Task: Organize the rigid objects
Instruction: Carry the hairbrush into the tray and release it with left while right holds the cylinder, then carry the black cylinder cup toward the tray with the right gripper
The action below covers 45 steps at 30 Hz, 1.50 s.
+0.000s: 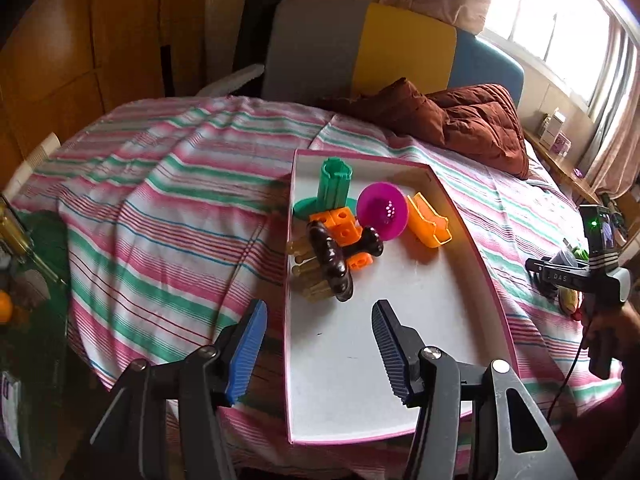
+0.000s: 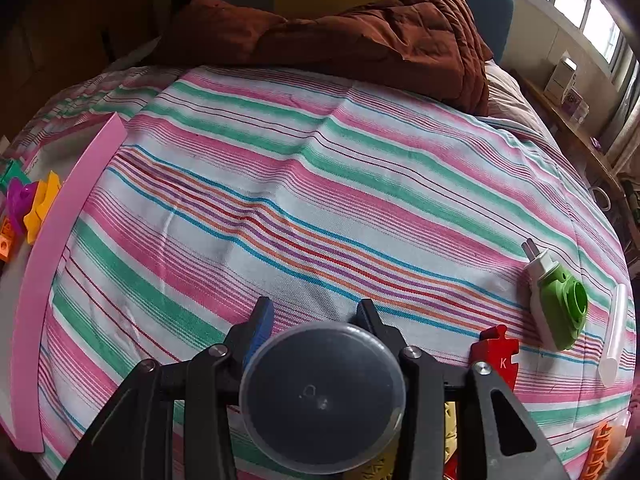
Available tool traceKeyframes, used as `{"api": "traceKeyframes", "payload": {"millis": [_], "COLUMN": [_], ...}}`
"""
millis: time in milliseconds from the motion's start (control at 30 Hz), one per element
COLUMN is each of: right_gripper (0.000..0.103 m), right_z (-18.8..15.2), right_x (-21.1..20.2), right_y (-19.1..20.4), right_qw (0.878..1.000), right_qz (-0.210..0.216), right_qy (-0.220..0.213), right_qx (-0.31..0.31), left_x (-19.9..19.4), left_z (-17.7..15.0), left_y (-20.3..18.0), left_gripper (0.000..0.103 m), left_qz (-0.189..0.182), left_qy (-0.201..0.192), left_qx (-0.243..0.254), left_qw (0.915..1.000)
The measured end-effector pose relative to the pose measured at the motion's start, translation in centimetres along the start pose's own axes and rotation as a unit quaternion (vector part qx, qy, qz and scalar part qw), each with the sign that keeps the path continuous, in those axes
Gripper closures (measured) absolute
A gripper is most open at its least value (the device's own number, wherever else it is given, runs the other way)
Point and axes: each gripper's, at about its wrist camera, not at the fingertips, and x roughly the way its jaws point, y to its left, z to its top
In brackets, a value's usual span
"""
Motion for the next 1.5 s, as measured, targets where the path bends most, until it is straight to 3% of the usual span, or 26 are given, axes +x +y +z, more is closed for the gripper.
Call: {"api": "traceKeyframes", "payload": {"millis": [733, 967, 1067, 1267, 1367, 1500], "right_gripper": [0.061, 0.061, 0.061, 0.061, 0.061, 0.061], "right_z": [0.0, 0.0, -0.2, 0.5, 1.2, 1.6], "right_x": [-0.1, -0.7, -1.8, -7.1, -9.8, -10.8], "right_y": [0.3, 0.4, 1.2, 4.7, 8.0, 13.0], "right_qw": [1.000, 0.999, 0.998, 0.995, 0.989, 0.980], "right_qz": [-0.011, -0.004, 0.018, 0.090, 0.136, 0.191], "right_qy": [-0.003, 0.030, 0.034, -0.023, -0.048, -0.048], "right_qx": [-0.008, 0.030, 0.040, 0.038, 0.015, -0.015], "left_x": [-0.4, -0.7, -0.8, -0.9, -1.0, -1.3], "left_z": [-0.2, -0.1, -0.3, -0.5, -0.5, -0.5], "left_y": [-0.1, 0.6, 1.0, 2.2, 2.7, 3.0], "left_gripper": [0.047, 0.047, 0.047, 0.047, 0.047, 0.047], "left_qz": [0.011, 0.009, 0.007, 0.009, 0.010, 0.008], "left_qy": [0.001, -0.002, -0.003, -0.004, -0.007, -0.010], "left_qx": [-0.003, -0.009, -0.014, -0.031, -0.038, -0.042], "left_qw": [0.9999, 0.9999, 0.9999, 0.9995, 0.9992, 0.9990]}}
